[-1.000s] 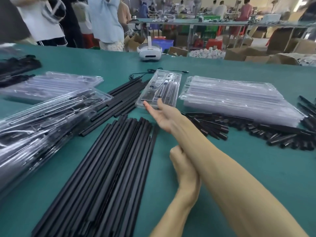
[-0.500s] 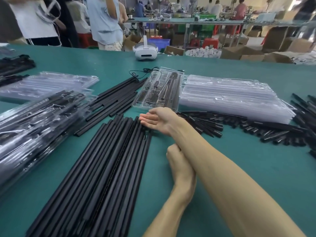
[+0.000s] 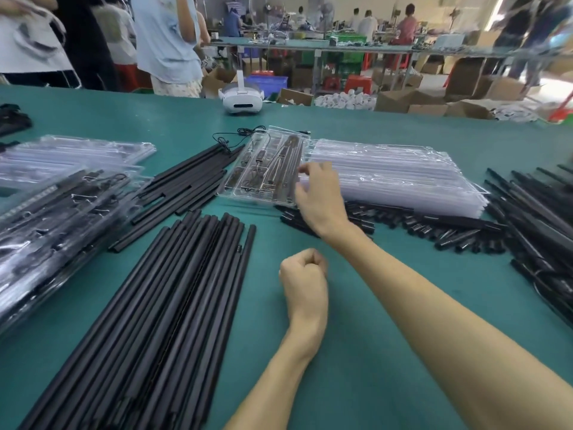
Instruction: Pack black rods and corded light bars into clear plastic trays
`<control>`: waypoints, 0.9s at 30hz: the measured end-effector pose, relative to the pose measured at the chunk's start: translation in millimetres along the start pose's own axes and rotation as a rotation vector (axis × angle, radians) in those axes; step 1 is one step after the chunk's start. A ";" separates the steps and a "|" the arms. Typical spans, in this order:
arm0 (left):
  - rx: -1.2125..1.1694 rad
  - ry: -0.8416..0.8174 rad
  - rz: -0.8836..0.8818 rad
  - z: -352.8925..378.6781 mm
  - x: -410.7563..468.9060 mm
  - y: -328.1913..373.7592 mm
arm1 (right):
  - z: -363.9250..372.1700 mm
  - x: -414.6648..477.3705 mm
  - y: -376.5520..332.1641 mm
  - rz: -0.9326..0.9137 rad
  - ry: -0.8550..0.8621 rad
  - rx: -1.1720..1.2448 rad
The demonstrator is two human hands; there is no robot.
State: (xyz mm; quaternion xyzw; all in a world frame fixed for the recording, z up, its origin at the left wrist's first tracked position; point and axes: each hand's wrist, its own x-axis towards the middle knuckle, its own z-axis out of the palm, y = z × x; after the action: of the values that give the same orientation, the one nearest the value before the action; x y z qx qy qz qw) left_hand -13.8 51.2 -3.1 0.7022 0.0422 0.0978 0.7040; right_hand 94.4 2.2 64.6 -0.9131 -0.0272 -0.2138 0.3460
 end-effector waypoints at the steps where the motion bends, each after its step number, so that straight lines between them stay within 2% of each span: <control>1: 0.026 -0.013 0.015 0.4 -1.9 2.5 | -11.9 2.6 13.7 -0.036 0.051 -0.137; 3: 0.021 -0.021 0.030 -1.2 -4.6 3.7 | -35.1 5.4 44.2 -0.053 0.089 -0.397; 5: 0.012 -0.024 0.017 -1.5 -5.7 3.3 | -53.4 -0.7 74.2 -0.013 0.045 -0.551; 11: 0.031 -0.032 0.029 -2.3 -8.4 7.7 | -71.3 -36.7 110.7 -0.031 0.059 -0.689; 21: 0.007 -0.031 0.000 -2.2 -9.9 8.4 | -78.9 -52.6 88.1 -0.197 0.166 -0.602; 27: -0.023 -0.017 -0.018 -4.3 -10.2 10.3 | -79.3 -68.5 77.9 -0.284 0.160 -0.608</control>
State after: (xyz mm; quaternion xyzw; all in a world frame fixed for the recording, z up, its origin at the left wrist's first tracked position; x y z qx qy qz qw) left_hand -25.4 53.4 6.3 0.6946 0.0415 0.0861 0.7130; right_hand 18.2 -101.3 41.3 -0.9420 -0.0617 -0.3290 0.0260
